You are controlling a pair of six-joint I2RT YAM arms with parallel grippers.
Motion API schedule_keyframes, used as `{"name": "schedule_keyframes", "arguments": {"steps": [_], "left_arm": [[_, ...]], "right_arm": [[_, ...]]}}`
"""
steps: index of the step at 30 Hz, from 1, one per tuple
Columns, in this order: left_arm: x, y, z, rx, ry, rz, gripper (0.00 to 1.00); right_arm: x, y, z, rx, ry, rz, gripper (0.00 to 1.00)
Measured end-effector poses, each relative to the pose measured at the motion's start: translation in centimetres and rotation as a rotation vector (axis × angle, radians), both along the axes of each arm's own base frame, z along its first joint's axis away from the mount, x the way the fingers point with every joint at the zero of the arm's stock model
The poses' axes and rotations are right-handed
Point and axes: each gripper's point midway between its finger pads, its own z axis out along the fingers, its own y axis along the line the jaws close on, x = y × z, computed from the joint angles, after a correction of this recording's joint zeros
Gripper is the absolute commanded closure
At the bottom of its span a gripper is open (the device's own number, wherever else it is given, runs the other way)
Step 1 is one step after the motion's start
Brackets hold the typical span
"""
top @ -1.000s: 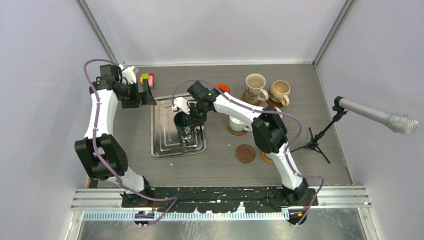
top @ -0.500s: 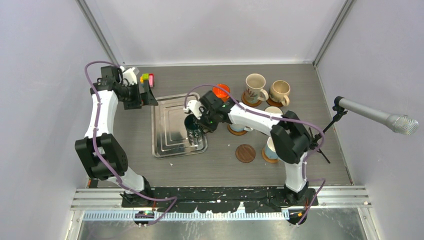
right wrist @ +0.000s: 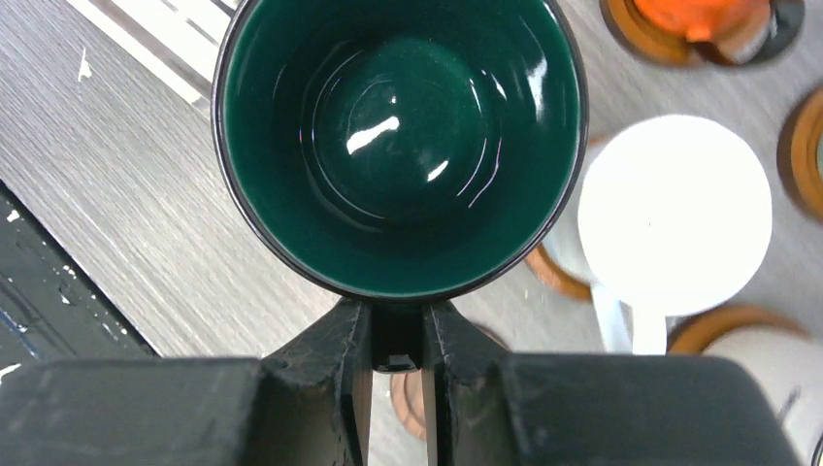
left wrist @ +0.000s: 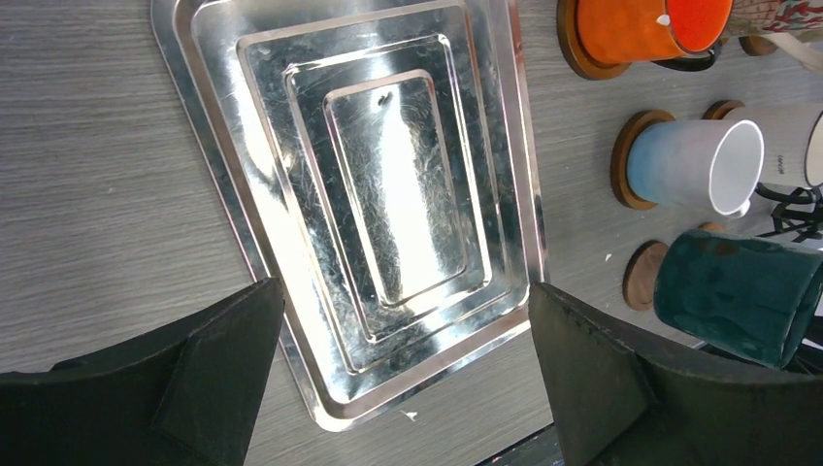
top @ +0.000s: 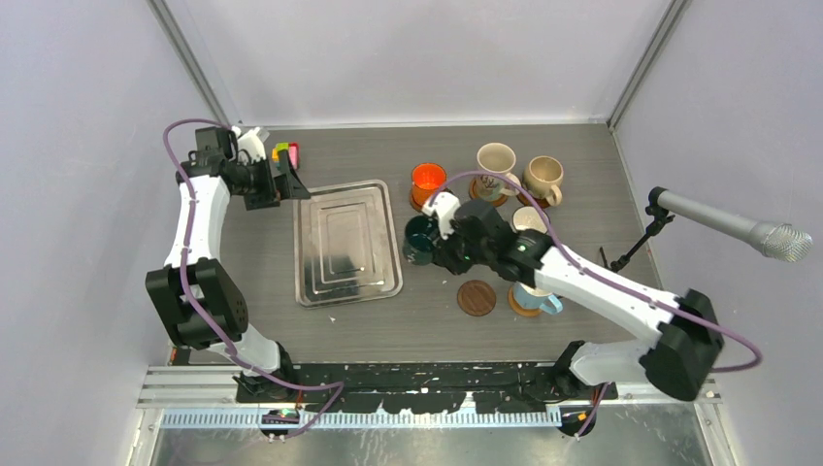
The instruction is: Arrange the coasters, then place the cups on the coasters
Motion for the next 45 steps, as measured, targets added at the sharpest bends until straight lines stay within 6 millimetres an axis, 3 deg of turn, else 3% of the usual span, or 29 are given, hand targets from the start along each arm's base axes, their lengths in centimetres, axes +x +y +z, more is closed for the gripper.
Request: {"name": "schedule_keyframes", "arguments": {"steps": [8, 14, 28, 33, 38, 45], "left_arm": [[0.6, -0.3, -0.8, -0.040, 0.024, 0.007, 0.02], [1.3, -0.5, -1.1, -0.073, 0.049, 0.026, 0.02], [2.1, -0.4, 0.2, -0.086, 0.031, 0.055, 0.02], [2.1, -0.4, 0.1, -0.086, 0.034, 0.059, 0.02], [2.1, -0.3, 0.1, -0.083, 0.034, 0.063, 0.02], [2.1, -0.3, 0.1, -0.081, 0.035, 0.065, 0.02]], "right_arm": [[-4.0, -6.8, -0.3, 0.029, 0.041, -0.225, 1.00], [-5.6, -9.4, -0.8, 0.015, 0.057, -0.287, 1.00], [-8.2, -11.0, -3.5, -0.003, 0.256, -0.465, 1.00], [-8.7, -11.4, -5.3, -0.026, 0.303, -0.507, 1.00], [-8.8, -11.8, -6.8, -0.078, 0.337, -0.549, 1.00], [-8.7, -11.8, -7.0, -0.081, 0.327, -0.556, 1.00]]}}
